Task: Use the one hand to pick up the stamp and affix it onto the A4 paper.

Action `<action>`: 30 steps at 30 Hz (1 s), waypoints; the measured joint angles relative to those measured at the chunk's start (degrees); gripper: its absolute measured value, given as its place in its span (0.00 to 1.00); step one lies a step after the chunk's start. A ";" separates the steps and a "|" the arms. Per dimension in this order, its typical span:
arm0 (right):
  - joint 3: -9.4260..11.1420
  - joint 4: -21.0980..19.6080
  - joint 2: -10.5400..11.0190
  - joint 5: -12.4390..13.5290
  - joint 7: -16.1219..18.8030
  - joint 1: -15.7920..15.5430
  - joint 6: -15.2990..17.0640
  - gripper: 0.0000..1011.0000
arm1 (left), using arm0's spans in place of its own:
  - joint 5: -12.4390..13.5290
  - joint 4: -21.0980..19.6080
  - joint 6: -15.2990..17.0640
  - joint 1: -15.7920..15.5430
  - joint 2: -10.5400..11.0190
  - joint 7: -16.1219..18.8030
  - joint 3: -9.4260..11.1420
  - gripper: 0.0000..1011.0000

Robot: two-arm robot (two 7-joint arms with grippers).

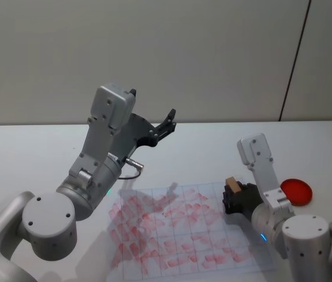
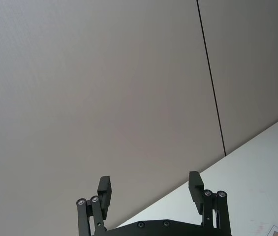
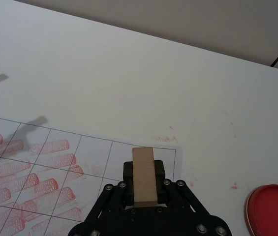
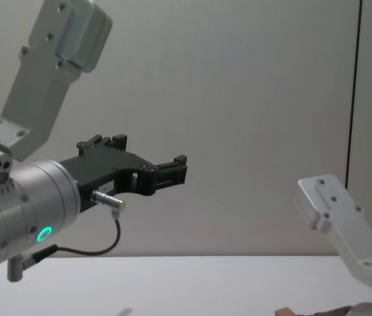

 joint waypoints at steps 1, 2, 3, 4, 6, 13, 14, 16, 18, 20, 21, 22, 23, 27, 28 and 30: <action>-0.01 0.17 0.00 -0.08 -0.02 -0.02 -0.12 0.22 | 0.00 0.00 0.00 0.00 0.00 0.00 0.00 0.99; -0.03 0.33 0.00 -0.17 -0.07 -0.07 -0.25 0.22 | 0.00 0.00 0.00 0.00 0.00 0.00 0.00 0.99; -0.04 0.41 0.00 -0.20 -0.11 -0.09 -0.31 0.22 | 0.00 0.00 0.00 0.00 0.00 0.00 0.00 0.99; -0.05 0.50 0.00 -0.23 -0.15 -0.13 -0.37 0.22 | 0.00 0.00 0.00 0.00 0.00 0.00 0.00 0.99; -0.04 0.61 0.01 -0.27 -0.23 -0.19 -0.45 0.22 | 0.00 0.00 0.00 0.00 0.00 0.00 0.00 0.99; 0.14 1.08 0.04 -0.38 -0.70 -0.51 -0.65 0.22 | 0.00 0.00 0.00 0.00 0.00 0.00 0.00 0.99; 0.17 1.12 0.04 -0.38 -0.75 -0.54 -0.66 0.22 | 0.00 0.00 0.00 0.00 0.00 0.00 0.00 0.99; 0.26 1.16 0.04 -0.38 -0.92 -0.64 -0.68 0.22 | 0.00 0.00 0.00 0.00 0.00 0.00 0.00 0.99; 0.30 1.29 0.05 -0.37 -0.99 -0.68 -0.72 0.22 | 0.00 0.00 0.00 0.00 0.00 0.00 0.00 0.99; 0.40 1.37 0.04 -0.27 -1.13 -0.78 -0.80 0.22 | 0.00 0.00 0.00 0.00 0.00 0.00 0.00 0.99; 0.44 1.37 0.05 -0.24 -1.18 -0.82 -0.84 0.22 | 0.00 0.00 0.00 0.00 0.00 0.00 0.00 0.99; 0.50 1.37 0.05 -0.16 -1.27 -0.88 -0.90 0.22 | 0.00 0.00 0.00 0.00 0.00 0.00 0.00 0.99; 0.53 1.37 0.04 -0.10 -1.32 -0.91 -0.93 0.22 | 0.00 0.00 0.00 0.00 0.00 0.00 0.00 0.99; 0.72 1.37 0.04 0.32 -1.47 -1.07 -1.24 0.22 | 0.00 0.00 0.00 0.00 0.00 0.00 0.00 0.99; 0.76 1.32 0.04 0.42 -1.50 -1.11 -1.32 0.22 | 0.00 0.00 0.00 0.00 0.00 0.00 0.00 0.99; 0.96 0.76 0.05 0.73 -1.63 -1.29 -1.49 0.22 | 0.00 0.00 0.00 0.00 0.00 0.00 0.00 0.99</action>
